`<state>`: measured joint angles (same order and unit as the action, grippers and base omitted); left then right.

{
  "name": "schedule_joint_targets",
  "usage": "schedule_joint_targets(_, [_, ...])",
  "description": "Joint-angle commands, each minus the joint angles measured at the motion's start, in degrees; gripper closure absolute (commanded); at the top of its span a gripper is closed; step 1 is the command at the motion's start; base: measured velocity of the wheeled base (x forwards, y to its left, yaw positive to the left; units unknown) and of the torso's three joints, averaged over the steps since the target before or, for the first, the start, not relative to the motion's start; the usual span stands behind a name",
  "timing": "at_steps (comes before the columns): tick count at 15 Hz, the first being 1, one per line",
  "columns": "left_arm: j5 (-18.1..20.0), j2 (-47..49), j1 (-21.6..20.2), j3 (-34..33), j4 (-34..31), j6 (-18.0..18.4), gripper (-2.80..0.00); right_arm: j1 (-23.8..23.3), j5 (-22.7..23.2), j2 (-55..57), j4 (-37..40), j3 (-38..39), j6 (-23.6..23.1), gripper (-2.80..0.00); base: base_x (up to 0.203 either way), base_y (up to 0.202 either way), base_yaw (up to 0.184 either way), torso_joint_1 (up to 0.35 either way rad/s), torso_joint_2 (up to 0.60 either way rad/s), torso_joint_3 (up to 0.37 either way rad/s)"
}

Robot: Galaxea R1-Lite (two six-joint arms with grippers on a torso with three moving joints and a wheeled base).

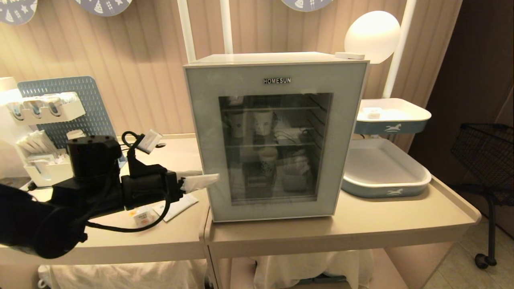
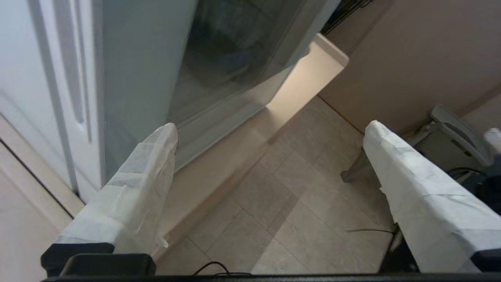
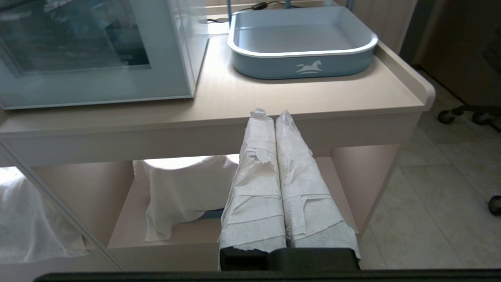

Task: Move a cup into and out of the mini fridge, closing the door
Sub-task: Open the freezer door

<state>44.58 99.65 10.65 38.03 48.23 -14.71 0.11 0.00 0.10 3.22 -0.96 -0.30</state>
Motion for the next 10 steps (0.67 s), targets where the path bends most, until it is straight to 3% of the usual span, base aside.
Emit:
schedule_joint_targets(1, [0.3,-6.3,0.3,-2.9,0.0,-0.4,-2.8,0.1,0.0,0.1,0.0,0.0,0.0,0.0,0.0,0.0,0.0,0.0,0.0,0.0])
schedule_joint_targets(6, [-2.3,-3.6,-3.0,0.0,-0.1,-0.3,-2.8,0.1,0.0,0.1,0.0,0.0,0.0,0.0,0.0,0.0,0.0,0.0,0.0,0.0])
schedule_joint_targets(10, [-6.0,1.8,-3.1,3.4,0.0,0.0,-2.8,0.1,0.0,0.1,0.0,0.0,0.0,0.0,0.0,0.0,0.0,0.0,0.0,0.0])
